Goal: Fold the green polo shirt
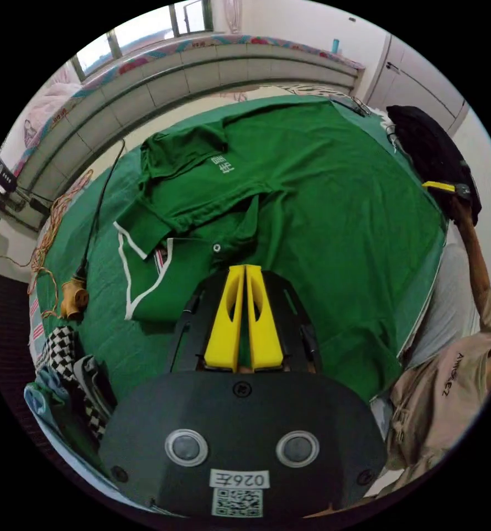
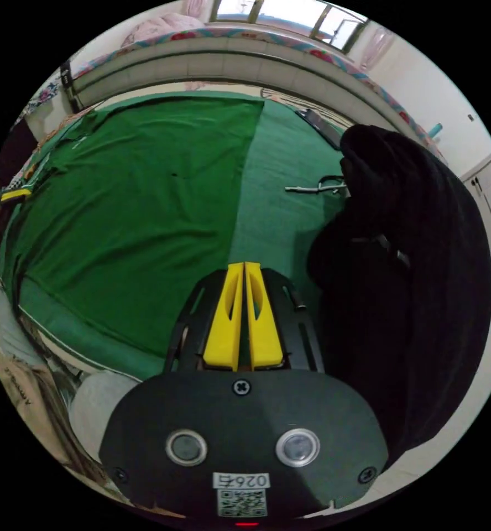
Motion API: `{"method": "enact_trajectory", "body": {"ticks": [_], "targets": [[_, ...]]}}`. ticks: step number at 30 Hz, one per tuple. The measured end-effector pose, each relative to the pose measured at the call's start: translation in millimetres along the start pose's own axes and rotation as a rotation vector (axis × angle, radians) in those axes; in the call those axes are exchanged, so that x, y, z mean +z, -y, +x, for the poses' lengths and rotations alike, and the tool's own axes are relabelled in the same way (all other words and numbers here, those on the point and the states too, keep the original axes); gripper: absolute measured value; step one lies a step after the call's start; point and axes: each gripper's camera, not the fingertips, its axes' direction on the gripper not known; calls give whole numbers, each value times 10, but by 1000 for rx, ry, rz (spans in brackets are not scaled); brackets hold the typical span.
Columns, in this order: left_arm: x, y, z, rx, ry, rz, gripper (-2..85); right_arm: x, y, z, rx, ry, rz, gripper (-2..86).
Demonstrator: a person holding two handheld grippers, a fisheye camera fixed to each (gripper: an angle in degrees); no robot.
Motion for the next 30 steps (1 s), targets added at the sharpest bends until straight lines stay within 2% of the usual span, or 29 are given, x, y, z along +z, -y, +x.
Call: {"method": "enact_trajectory", "body": {"ticks": [3,5,6,7,9,10,12,15,19,22,26,30], "targets": [[-389,-443,-12,-69,-60,159,-10,-306,-333,-420,-69,121,126,-10],[-478,-721,-5,-76,-126,199,-10,-265,-480,-799,-188,175,44,-10],[-426,-880,-11,-74,-146,145,-10,-210,-513,-869,-215,158,-9,-10],[-296,-1017,-46,-86,-135,19,-9,-218,-615,-929,-225,151,17,-10],[-124,-1259,-158,-144,-106,-155,-9,-267,-715,-846,-125,209,-13,-10],[-236,-1458,-260,-210,-193,-67,-9,-319,-782,-788,-59,263,-44,-10],[-406,-1736,-393,-313,-285,4,-10,-540,-933,-882,-8,237,13,-9],[-747,-2083,-373,-327,-320,181,-10,-1070,-1128,-1549,-139,224,199,-7],[-1228,-2371,-22,-131,-350,460,-10,-1554,-1304,-3066,-504,267,383,16],[-1425,-2559,359,85,-299,586,-8,-1613,-1475,-4120,-781,401,383,31],[-1426,-2849,869,381,-163,520,-1,-1486,-1768,-5118,-1014,356,334,67],[-1340,-3262,1033,547,-276,391,49,-1536,-1890,-5480,-1076,372,347,78]]}}
